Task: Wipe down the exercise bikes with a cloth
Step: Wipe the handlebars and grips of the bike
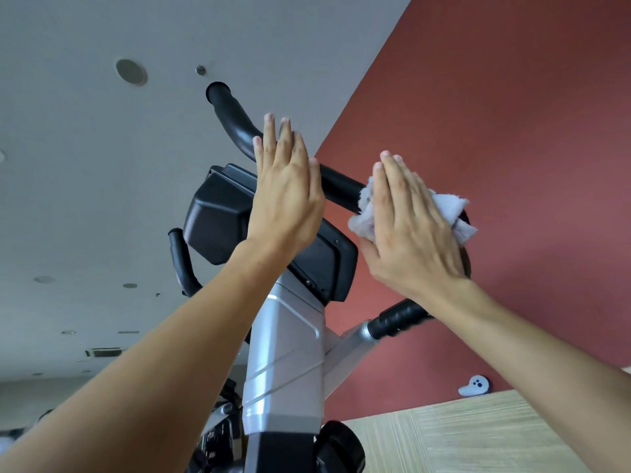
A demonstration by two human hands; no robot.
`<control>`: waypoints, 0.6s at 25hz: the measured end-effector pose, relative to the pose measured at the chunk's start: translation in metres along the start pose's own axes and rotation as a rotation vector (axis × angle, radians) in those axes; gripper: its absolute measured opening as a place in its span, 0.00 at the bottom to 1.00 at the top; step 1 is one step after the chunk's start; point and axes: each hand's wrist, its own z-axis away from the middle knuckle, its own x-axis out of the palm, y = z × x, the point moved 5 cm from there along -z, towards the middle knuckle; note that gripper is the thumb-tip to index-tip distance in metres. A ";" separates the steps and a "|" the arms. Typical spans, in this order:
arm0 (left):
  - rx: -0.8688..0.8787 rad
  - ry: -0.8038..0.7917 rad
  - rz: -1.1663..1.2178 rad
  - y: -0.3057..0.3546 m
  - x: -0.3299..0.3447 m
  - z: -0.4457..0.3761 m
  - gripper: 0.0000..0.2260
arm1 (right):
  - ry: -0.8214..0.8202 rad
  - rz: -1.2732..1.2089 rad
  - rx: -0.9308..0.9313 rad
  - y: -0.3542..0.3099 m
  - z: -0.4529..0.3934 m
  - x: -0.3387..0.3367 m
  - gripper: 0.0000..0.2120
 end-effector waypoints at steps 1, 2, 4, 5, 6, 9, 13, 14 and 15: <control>-0.023 0.012 0.017 0.002 0.002 -0.001 0.24 | -0.027 -0.038 -0.010 -0.001 -0.003 -0.001 0.38; -0.037 0.022 0.031 0.004 0.003 -0.002 0.24 | -0.039 -0.055 -0.022 -0.001 -0.004 -0.002 0.42; -0.040 0.044 0.032 0.009 0.006 -0.003 0.26 | -0.028 -0.045 -0.034 0.001 -0.005 -0.003 0.43; -0.039 0.059 0.019 0.011 0.008 -0.003 0.26 | -0.002 -0.038 -0.029 0.003 -0.005 -0.002 0.41; -0.041 0.078 -0.002 0.013 0.011 -0.003 0.26 | 0.038 -0.035 -0.019 0.004 -0.006 -0.001 0.40; -0.062 0.139 -0.104 0.016 0.016 -0.005 0.26 | 0.148 -0.005 -0.006 0.004 -0.003 0.006 0.34; 0.032 0.108 -0.291 0.018 0.020 -0.003 0.25 | 0.198 0.076 -0.028 0.019 0.022 0.003 0.34; 0.053 0.094 -0.328 0.018 0.020 -0.002 0.26 | 0.192 0.088 -0.023 0.022 0.024 0.001 0.34; 0.064 0.080 -0.358 0.019 0.021 -0.002 0.27 | 0.191 0.093 -0.014 0.021 0.021 0.001 0.34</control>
